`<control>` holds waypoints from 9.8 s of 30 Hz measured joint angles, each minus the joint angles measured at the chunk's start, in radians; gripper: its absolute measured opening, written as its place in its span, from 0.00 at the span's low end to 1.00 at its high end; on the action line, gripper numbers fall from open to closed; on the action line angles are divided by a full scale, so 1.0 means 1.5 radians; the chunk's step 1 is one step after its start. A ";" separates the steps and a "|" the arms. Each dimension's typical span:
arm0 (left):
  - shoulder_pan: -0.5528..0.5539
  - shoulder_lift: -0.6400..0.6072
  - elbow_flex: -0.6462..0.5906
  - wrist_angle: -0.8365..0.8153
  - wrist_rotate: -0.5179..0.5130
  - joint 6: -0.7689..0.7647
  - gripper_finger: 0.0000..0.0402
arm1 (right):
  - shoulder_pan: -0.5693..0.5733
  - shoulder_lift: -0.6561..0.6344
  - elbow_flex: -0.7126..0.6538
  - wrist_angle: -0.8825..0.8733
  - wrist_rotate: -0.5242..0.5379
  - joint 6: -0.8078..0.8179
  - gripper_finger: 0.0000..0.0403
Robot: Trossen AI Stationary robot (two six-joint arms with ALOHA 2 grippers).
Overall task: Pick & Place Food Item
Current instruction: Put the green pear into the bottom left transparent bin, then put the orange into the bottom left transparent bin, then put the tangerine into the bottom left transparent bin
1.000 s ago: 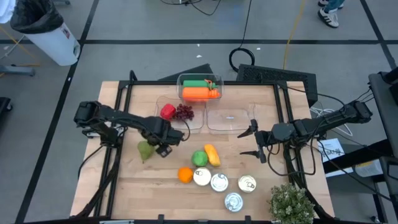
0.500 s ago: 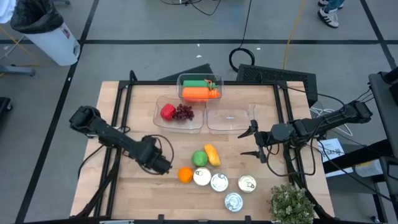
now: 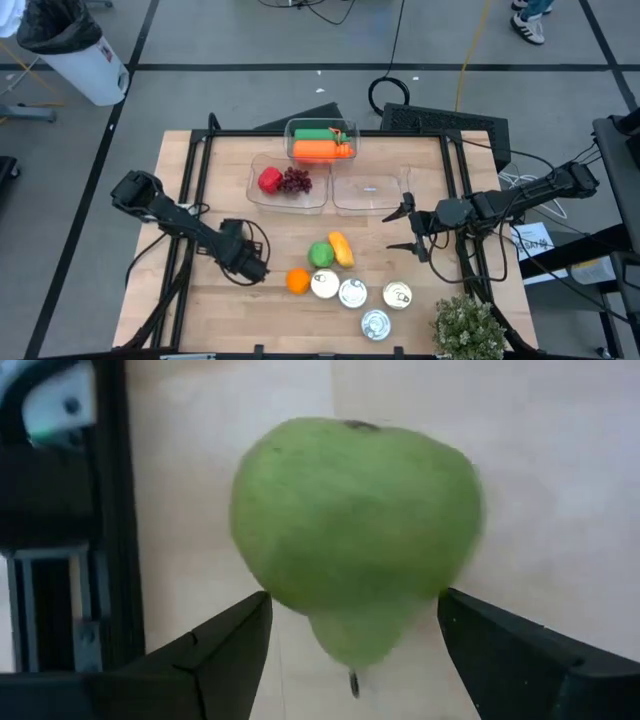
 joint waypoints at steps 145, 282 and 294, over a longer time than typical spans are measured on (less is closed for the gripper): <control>0.036 0.142 0.146 0.507 -0.024 1.203 0.90 | 0.000 0.000 -0.023 0.067 0.001 0.004 0.79; 0.171 -0.189 -0.038 0.088 0.059 0.495 0.55 | 0.000 0.000 -0.023 0.064 0.000 0.011 0.79; 0.189 -0.194 0.247 0.087 -0.229 0.687 0.53 | 0.000 0.000 -0.023 0.067 0.000 0.010 0.79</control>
